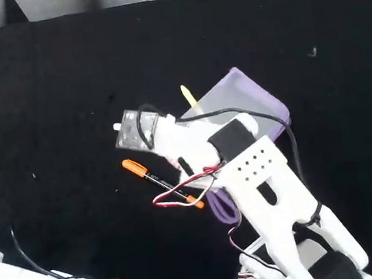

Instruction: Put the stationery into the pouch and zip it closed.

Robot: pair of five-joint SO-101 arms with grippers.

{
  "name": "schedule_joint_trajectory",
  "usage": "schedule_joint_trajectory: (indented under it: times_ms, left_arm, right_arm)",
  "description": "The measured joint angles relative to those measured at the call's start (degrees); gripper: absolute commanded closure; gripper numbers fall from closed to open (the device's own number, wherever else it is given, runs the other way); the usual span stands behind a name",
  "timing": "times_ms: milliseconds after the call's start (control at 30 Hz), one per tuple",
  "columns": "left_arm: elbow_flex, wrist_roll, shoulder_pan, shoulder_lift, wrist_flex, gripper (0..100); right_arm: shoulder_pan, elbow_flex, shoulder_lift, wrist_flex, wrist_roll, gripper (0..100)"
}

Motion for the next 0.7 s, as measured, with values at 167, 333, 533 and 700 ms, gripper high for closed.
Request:
schedule_joint_trajectory:
  times_ms: [167, 333, 533, 700]
  left_arm:
    - [0.0, 0.0, 0.0, 0.0, 0.0, 81]
    - [0.0, 0.1, 0.4, 0.0, 0.0, 81]
    - [1.7, -1.3, 6.6, 0.0, 0.0, 81]
    - [1.8, -3.3, 13.6, 0.0, 1.6, 80]
  right_arm:
    - [0.4, 0.0, -0.4, 2.5, 5.8, 98.8]
    - [0.7, 0.9, -2.4, 6.1, 8.4, 98.8]
    - [0.8, 5.4, -15.6, 10.2, 8.4, 98.8]
    - [0.8, 11.6, -29.2, 11.9, 8.4, 98.8]
